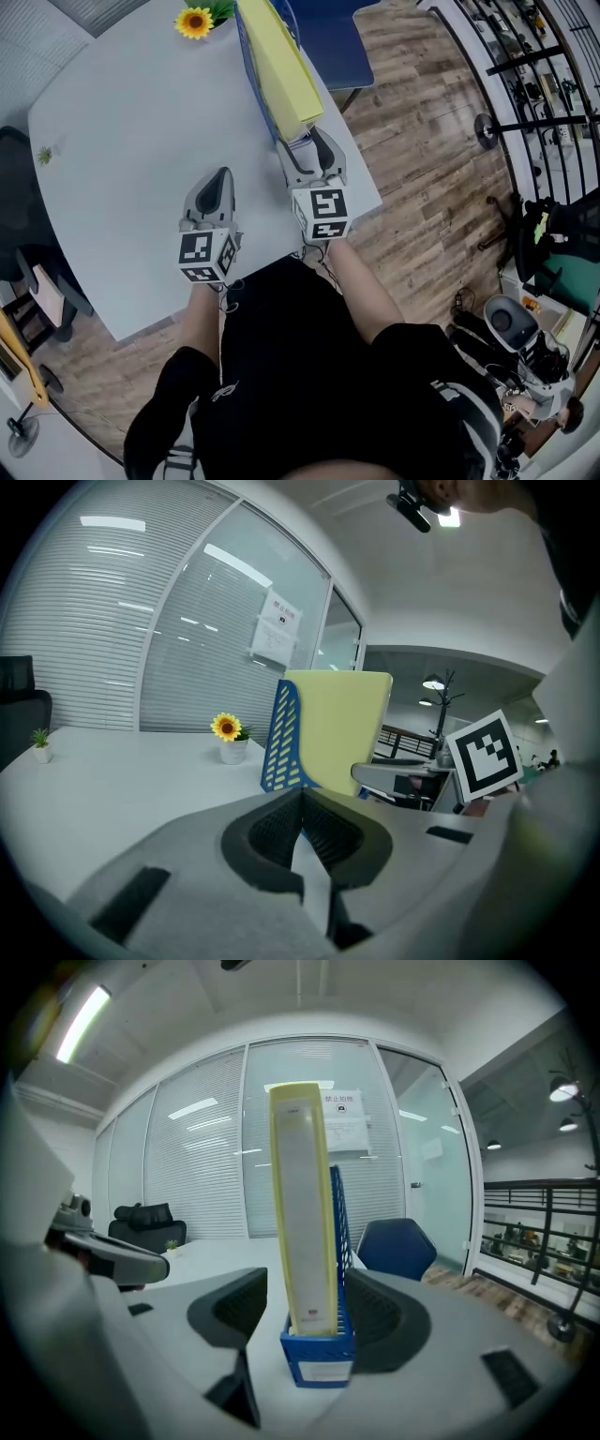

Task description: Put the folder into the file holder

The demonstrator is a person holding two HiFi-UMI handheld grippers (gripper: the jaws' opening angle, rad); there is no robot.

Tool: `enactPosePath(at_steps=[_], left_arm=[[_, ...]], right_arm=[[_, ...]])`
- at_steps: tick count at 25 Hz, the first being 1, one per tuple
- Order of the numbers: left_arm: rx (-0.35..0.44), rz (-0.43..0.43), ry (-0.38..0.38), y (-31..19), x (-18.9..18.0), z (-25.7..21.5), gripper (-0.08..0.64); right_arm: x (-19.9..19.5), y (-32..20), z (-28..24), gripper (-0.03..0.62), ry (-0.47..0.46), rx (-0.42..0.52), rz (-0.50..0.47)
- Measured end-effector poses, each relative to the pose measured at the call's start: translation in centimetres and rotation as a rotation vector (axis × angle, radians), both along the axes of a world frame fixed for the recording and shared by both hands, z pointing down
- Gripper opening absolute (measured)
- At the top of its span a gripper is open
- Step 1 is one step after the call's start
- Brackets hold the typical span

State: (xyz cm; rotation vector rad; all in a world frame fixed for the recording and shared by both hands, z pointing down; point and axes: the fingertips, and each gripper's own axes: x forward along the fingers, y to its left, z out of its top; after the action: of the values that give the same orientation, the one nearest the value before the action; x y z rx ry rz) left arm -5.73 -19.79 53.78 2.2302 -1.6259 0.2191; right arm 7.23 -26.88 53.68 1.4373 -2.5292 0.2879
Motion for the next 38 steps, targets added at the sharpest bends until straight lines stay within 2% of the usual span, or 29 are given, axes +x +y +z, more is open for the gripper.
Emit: enactPosePath(at_steps=[14,17,19,23,29,35,38], left_arm=[[-0.014,-0.016,0.006,3.7,1.0,0.9,0.006],[-0.025,-0.019,0.013,4.9,1.3,1.2,0.006],[-0.035,-0.023,0.022,5.7,1.7,1.5,0.006],[-0.050,-0.042,0.031,7.4,2.4,1.8,0.006],[-0.083,-0.111,0.066,9.0,1.4,2.1,0.006],[-0.120,-0.177,0.065,9.9,-1.2,2.5,0.006],[-0.128,-0.203,0.076,10.3,-3.0,2.2,0.006]], right_arm=[[2.7,4.9,1.5,0.259,0.023,-0.049,-0.010],[3.1,6.5,1.6,0.239,0.045,-0.054,-0.026],[3.3,7.6,1.7,0.193,0.062,-0.056,-0.048],[3.5,10.2,1.8,0.003,0.118,-0.043,-0.097],[1.0,13.1,2.1,0.005,0.168,-0.078,-0.223],[-1.6,13.5,1.5,0.005,0.191,-0.078,-0.274],[-3.5,13.1,0.3,0.005,0.165,-0.069,-0.292]])
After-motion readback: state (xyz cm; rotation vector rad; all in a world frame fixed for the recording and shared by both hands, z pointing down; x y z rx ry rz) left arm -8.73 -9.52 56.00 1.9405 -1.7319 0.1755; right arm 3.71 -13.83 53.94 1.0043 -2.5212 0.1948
